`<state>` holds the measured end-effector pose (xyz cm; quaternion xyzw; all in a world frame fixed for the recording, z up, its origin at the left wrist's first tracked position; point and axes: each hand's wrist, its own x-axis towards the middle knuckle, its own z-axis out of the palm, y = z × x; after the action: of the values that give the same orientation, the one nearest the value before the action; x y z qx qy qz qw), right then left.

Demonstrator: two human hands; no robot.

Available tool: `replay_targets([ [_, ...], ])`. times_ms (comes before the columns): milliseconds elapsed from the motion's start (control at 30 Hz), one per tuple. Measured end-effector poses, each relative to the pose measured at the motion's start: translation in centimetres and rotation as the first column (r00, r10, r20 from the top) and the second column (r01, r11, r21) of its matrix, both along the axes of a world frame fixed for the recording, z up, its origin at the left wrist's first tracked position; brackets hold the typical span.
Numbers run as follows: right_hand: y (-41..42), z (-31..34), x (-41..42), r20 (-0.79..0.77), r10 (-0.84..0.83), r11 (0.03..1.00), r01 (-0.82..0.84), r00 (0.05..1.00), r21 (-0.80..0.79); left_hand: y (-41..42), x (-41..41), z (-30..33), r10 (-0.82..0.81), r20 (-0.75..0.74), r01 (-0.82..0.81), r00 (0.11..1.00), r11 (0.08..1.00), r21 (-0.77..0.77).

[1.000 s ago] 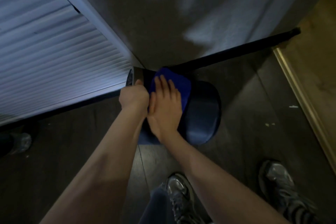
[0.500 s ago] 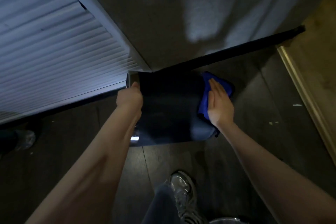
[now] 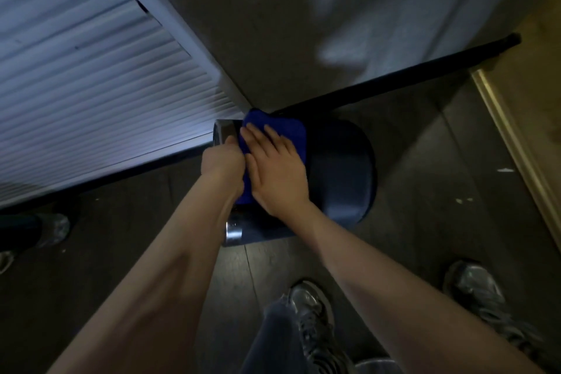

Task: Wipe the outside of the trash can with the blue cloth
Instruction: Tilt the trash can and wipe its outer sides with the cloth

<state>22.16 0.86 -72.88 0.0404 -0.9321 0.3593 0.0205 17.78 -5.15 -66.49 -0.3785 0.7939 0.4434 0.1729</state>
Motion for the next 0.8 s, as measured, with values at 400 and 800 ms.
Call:
replay_targets([
  [400, 6.5, -4.7, -2.3, 0.153, -0.039, 0.992, 0.02, 0.987, 0.124, -6.3, 7.9, -2.5, -0.282, -0.091, 0.295, 0.955, 0.932, 0.213],
  [800, 10.3, -6.8, -3.4, 0.517, 0.005, 0.996, 0.043, 0.856, -0.081, -3.1, 1.1, -0.7, -0.255, -0.15, 0.243, 0.955, 0.965, -0.095],
])
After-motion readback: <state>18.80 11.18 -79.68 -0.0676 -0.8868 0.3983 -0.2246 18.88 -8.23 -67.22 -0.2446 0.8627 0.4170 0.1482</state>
